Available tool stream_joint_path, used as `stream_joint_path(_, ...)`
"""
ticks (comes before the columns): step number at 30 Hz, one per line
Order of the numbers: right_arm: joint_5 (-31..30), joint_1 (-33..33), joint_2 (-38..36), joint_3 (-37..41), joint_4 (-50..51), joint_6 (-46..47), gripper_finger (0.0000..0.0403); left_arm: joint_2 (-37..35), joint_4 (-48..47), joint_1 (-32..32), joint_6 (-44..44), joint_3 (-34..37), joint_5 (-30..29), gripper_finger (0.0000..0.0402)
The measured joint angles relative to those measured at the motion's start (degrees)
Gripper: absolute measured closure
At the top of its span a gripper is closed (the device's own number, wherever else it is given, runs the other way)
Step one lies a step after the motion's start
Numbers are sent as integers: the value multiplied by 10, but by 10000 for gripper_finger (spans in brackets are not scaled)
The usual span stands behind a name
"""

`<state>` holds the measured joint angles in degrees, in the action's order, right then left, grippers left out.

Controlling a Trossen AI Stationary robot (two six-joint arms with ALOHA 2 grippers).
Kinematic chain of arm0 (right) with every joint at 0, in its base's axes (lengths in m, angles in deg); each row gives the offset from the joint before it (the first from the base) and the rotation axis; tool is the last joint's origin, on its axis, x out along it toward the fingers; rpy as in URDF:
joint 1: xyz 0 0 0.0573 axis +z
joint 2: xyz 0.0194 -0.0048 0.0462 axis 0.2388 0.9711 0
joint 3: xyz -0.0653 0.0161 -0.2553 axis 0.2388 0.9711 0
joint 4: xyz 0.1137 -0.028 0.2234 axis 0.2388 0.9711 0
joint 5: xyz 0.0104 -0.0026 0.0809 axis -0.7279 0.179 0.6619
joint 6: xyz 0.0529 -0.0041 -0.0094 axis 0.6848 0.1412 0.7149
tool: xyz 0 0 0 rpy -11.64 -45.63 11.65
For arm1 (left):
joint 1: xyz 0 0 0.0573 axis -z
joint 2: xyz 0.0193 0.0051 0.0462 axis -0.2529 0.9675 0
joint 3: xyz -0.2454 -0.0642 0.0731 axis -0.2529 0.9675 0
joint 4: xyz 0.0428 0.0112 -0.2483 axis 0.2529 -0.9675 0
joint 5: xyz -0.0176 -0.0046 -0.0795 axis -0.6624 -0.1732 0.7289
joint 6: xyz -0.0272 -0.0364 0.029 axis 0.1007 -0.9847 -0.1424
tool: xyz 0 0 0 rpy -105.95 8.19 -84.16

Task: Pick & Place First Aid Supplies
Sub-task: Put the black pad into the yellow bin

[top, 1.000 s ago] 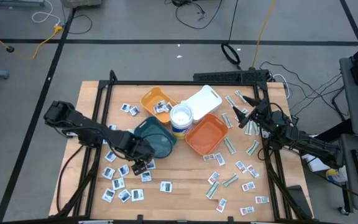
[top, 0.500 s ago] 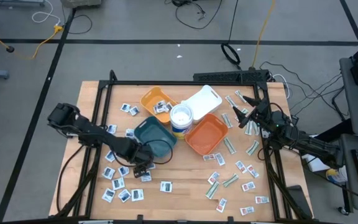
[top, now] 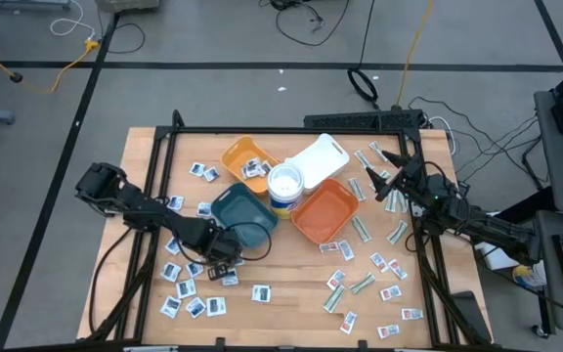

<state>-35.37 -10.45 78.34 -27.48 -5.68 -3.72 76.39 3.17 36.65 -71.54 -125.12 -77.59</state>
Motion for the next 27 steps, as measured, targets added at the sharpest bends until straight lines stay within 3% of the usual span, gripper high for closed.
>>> stream_joint_path(2, 0, 0, 0, 0, 0, 0, 26, 0, -2, 0, -8, 0, 1, 388)
stream_joint_path(7, 0, 0, 0, 0, 0, 0, 26, -20, -37, -5, -12, -1, 35, 388)
stream_joint_path(27, 0, 0, 0, 0, 0, 0, 26, -237, -300, -111, -114, -7, 76, 396)
